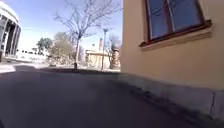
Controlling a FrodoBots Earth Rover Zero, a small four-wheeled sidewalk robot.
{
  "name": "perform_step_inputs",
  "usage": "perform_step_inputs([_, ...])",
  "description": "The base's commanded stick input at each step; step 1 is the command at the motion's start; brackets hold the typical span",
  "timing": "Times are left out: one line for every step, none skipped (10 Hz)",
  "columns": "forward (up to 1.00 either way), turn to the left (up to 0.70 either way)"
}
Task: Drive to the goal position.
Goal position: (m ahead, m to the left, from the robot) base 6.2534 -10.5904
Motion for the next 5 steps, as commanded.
perform_step_inputs([0.85,0.00])
perform_step_inputs([0.85,0.00])
perform_step_inputs([0.85,0.00])
perform_step_inputs([0.85,0.00])
perform_step_inputs([0.85,0.00])
